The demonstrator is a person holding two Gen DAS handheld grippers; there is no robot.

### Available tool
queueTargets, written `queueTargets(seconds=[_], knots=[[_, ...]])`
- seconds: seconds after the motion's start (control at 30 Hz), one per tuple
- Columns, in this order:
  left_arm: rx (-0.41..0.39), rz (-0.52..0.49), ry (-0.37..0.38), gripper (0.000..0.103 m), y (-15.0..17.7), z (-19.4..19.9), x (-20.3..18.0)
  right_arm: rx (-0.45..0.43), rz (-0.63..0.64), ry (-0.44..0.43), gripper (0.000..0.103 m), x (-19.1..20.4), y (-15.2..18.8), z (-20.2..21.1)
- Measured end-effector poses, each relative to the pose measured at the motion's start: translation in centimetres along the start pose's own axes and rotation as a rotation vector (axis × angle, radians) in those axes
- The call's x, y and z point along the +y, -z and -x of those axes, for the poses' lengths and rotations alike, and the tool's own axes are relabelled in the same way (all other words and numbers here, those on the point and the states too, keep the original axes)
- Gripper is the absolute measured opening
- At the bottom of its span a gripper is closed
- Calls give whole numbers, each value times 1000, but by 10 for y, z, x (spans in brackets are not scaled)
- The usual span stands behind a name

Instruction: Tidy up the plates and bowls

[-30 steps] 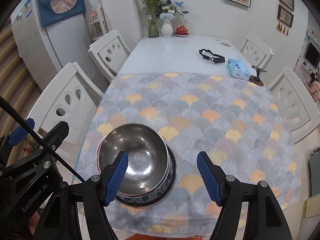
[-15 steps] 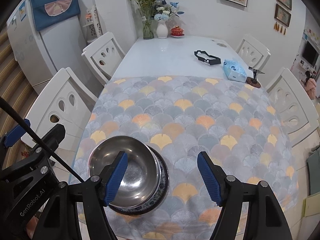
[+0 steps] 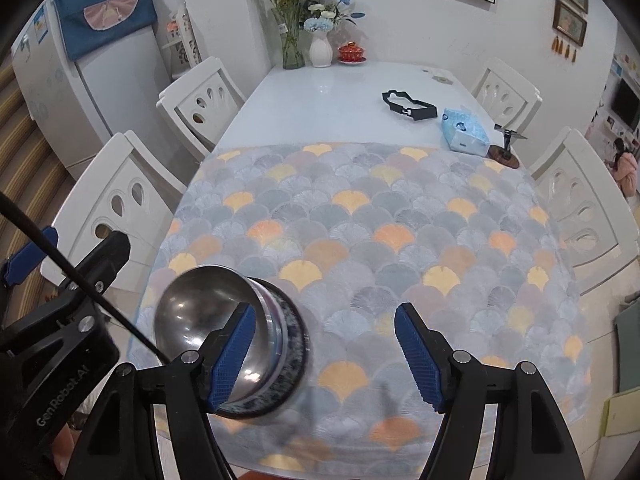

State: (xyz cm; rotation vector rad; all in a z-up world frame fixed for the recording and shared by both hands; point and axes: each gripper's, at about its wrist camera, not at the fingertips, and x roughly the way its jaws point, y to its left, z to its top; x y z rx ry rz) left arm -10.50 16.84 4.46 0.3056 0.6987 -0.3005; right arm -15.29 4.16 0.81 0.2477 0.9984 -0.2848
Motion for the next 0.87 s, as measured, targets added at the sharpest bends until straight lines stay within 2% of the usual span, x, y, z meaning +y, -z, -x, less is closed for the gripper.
queueTargets(seconds=[0.4,0.5,0.87], knots=[[-22,30,-9,84,-18,17,-46,-13,29,6,70,-50,-13,17],[-23,33,-15,89,-21,17,-55,-19,34,9,70,-60,-16,19],[1,29,-3,91,-25,6,-101,12,12,21,70,-109,-20,7]])
